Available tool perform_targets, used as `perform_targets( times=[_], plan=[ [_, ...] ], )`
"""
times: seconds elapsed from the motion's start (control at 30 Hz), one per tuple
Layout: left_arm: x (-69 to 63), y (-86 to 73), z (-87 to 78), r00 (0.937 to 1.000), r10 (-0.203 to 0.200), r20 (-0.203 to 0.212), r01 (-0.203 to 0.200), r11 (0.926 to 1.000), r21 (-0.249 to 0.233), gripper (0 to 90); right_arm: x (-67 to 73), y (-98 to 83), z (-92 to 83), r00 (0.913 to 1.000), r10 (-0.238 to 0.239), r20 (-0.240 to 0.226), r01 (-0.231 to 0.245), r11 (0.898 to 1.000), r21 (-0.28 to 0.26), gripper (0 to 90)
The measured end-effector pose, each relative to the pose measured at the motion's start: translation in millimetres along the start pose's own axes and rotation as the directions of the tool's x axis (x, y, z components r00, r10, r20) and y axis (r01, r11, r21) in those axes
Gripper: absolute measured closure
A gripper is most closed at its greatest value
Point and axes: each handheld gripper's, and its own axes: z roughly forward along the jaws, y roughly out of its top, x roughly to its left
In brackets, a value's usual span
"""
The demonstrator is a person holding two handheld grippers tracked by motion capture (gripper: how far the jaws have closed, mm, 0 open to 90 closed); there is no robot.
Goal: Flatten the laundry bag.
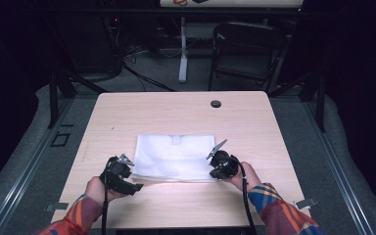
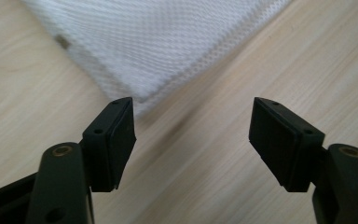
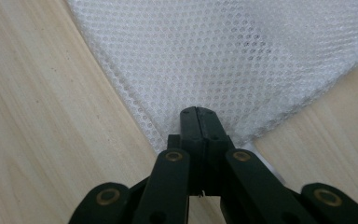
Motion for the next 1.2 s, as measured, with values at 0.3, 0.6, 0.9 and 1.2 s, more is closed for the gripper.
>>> perform_targets(
  times=[0.3, 0.6, 0.9, 1.2],
  plan=[
    [-7.5, 6.6, -10.7, 0.9995, 0.002, -0.032, -0.007, 0.9906, -0.137, 13.9, -0.5, 5.4, -14.3, 0.9992, 0.016, -0.037, -0.018, 0.999, -0.042, 62.1],
    [-19.0, 30.5, 2.0, 0.9968, 0.079, -0.013, -0.08, 0.9842, -0.158, 15.9, -5.7, -0.8, -33.0, 0.9941, 0.097, -0.048, -0.1, 0.993, -0.064, 18.3],
    [-36.5, 56.1, 37.8, 0.984, 0.178, 0.016, -0.175, 0.9787, -0.108, 25.7, -12.7, -8.5, -39.5, 0.9886, 0.147, -0.034, -0.149, 0.986, -0.08, 15.8],
    [-44.5, 69.5, 63.3, 0.9702, 0.238, 0.044, -0.235, 0.9699, -0.063, 37.1, -12.2, -9.0, -35.4, 0.9891, 0.142, -0.04, -0.144, 0.987, -0.065, 19.3]
  ],
)
